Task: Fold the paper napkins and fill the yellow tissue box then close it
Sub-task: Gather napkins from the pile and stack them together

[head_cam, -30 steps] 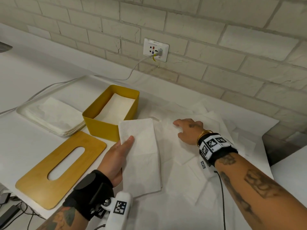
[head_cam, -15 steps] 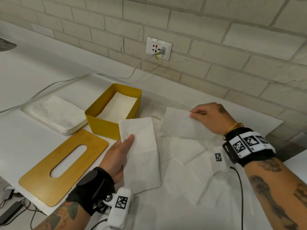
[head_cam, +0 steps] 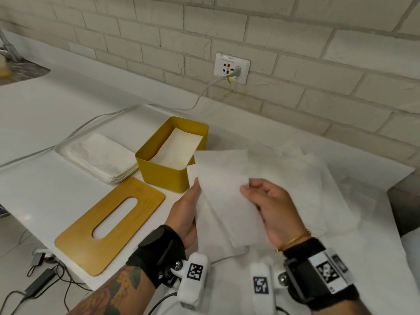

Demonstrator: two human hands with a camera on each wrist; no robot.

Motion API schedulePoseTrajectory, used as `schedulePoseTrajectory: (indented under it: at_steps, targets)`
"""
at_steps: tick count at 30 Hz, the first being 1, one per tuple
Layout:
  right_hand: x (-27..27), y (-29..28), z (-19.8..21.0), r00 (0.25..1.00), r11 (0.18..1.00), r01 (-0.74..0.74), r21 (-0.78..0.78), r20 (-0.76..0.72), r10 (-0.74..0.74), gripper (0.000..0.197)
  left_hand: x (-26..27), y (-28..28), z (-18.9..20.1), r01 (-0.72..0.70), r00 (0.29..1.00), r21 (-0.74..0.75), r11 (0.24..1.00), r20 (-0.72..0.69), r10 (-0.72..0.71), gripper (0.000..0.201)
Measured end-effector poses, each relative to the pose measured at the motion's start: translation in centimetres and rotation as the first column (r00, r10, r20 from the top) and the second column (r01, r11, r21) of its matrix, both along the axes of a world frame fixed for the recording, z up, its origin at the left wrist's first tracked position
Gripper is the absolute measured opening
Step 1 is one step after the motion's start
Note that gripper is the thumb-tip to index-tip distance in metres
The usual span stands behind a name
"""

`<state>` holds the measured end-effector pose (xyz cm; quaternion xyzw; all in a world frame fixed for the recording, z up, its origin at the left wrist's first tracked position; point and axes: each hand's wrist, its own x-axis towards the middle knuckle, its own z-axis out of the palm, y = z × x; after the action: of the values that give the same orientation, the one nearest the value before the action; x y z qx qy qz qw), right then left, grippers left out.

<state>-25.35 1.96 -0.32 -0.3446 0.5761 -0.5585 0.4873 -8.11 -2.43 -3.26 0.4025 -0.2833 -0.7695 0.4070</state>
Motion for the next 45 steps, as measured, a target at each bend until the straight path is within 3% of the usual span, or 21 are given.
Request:
schedulePoseTrajectory:
  at_steps: [6, 18, 25, 31, 35, 37, 39, 41, 43, 45]
  targets:
    - [1.2, 0.4, -3.6, 0.999, 0.994, 0.028, 0.106, -0.046, -0.023, 0.010, 0.0, 0.0, -0.3, -0.022, 1.000, 0.040, 0.999, 0.012, 0.022, 0.069]
    - [0.7, -0.3, -4.0, 0.990, 0.992, -0.020, 0.128, -0.135, 0.038, 0.018, 0.2, -0.1, 0.0, 0.039, 0.999, 0.008, 0.999, -0.002, -0.039, 0.051]
    - [1.8, 1.0, -3.6, 0.995, 0.992, -0.052, 0.116, -0.083, 0.062, 0.026, 0.2, -0.2, 0.1, 0.069, 0.998, -0.060, 0.996, 0.017, -0.068, 0.042]
    - [2.0, 4.0, -5.0, 0.963, 0.929, -0.210, 0.304, -0.099, 0.250, 0.024, 0.9, -0.9, 1.4, 0.068, 0.996, -0.149, 0.986, 0.062, -0.060, 0.041]
    - [-0.4, 4.0, -3.0, 0.935, 0.964, -0.139, 0.225, -0.290, 0.203, 0.055, 1.2, -1.1, 2.1, 0.093, 0.994, -0.195, 0.976, 0.072, -0.080, 0.043]
    - [-0.9, 3.2, -1.3, 0.950, 0.986, -0.113, 0.123, -0.276, 0.143, 0.067, 0.9, -0.8, 2.3, 0.133, 0.990, -0.214, 0.968, 0.078, -0.119, 0.044]
    - [-0.4, 2.1, -0.3, 0.966, 0.983, -0.160, 0.086, -0.192, 0.174, 0.063, 0.6, -0.4, 2.4, 0.187, 0.981, -0.237, 0.953, 0.101, -0.167, 0.044]
    - [0.6, 1.1, -0.3, 0.968, 0.977, -0.194, 0.084, -0.144, 0.205, 0.043, 0.4, -0.1, 2.4, 0.232, 0.970, -0.271, 0.934, 0.141, -0.200, 0.043]
    - [1.6, 0.4, -1.2, 0.972, 0.982, -0.167, 0.093, -0.152, 0.179, 0.024, 0.6, 0.1, 1.9, 0.231, 0.962, -0.316, 0.920, 0.218, -0.167, 0.039]
    - [2.4, 0.0, -2.3, 0.979, 0.990, -0.107, 0.088, -0.167, 0.120, 0.018, 1.3, 0.3, 0.8, 0.220, 0.943, -0.371, 0.902, 0.318, -0.100, 0.030]
